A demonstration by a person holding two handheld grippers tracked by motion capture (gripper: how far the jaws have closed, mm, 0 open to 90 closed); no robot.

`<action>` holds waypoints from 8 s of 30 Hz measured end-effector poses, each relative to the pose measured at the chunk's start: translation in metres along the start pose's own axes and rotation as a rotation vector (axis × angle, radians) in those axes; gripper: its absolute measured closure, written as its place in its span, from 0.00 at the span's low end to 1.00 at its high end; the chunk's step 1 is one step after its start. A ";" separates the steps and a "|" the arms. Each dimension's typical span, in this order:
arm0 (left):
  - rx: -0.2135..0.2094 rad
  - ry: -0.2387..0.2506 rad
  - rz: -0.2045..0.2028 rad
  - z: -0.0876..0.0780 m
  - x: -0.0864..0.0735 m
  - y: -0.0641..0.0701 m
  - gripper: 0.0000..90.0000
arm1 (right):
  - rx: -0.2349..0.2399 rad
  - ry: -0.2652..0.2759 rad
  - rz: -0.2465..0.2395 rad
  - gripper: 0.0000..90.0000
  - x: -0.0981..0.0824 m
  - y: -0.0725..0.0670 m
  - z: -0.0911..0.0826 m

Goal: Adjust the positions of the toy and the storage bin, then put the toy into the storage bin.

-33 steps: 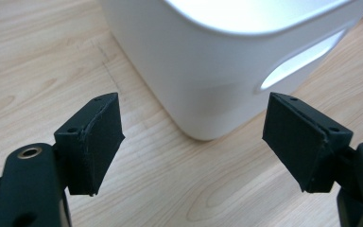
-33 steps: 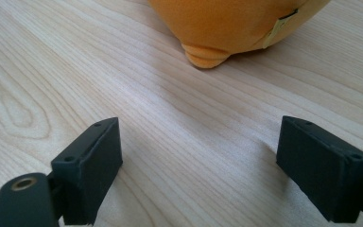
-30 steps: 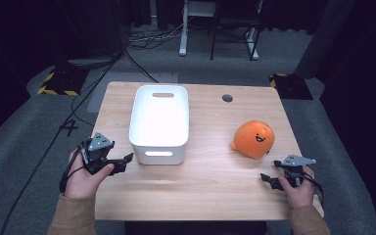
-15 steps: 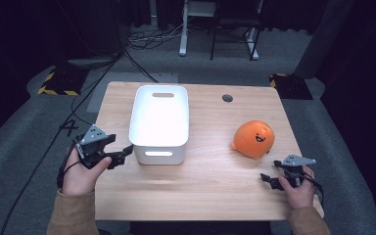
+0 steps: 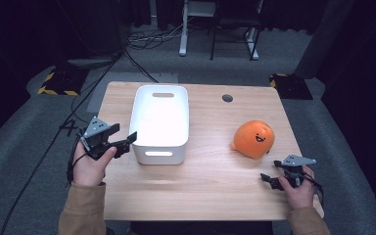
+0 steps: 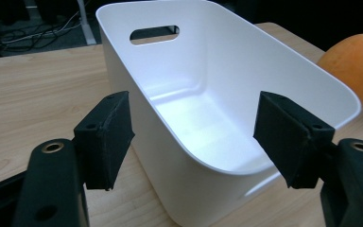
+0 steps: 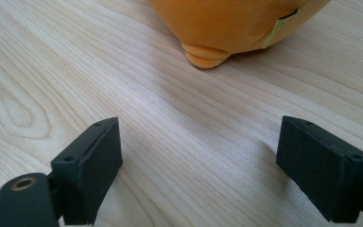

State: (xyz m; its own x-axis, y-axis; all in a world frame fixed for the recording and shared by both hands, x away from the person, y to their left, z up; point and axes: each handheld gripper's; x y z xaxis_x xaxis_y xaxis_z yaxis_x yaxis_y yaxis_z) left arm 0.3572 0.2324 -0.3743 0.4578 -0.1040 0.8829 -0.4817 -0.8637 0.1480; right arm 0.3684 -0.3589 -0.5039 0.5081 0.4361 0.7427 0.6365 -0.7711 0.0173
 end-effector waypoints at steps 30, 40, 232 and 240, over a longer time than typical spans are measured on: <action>-0.002 -0.054 0.031 0.031 -0.016 0.003 0.59 | 0.001 0.000 -0.001 0.17 0.000 0.000 0.000; -0.059 -0.046 0.071 0.027 -0.025 0.027 0.50 | 0.010 -0.002 -0.012 0.17 -0.001 0.001 -0.001; -0.003 -0.369 0.141 0.060 -0.106 -0.060 0.11 | 0.005 0.154 0.044 0.72 0.036 0.000 -0.045; -0.003 -0.368 0.141 0.060 -0.106 -0.060 0.11 | 0.006 0.237 0.021 0.71 0.066 0.003 -0.056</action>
State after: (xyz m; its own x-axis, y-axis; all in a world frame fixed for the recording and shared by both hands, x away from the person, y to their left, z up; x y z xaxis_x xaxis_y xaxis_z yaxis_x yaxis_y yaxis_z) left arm 0.3824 0.2656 -0.5030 0.6240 -0.3923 0.6758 -0.5612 -0.8268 0.0382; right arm 0.3716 -0.3585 -0.4173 0.3717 0.2984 0.8791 0.6313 -0.7756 -0.0037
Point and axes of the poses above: each handheld gripper's, and its own axes: z roughly forward along the jaws, x roughly out of its top, y roughly to its right, and after that the axes turned 1 degree about -x, right-handed
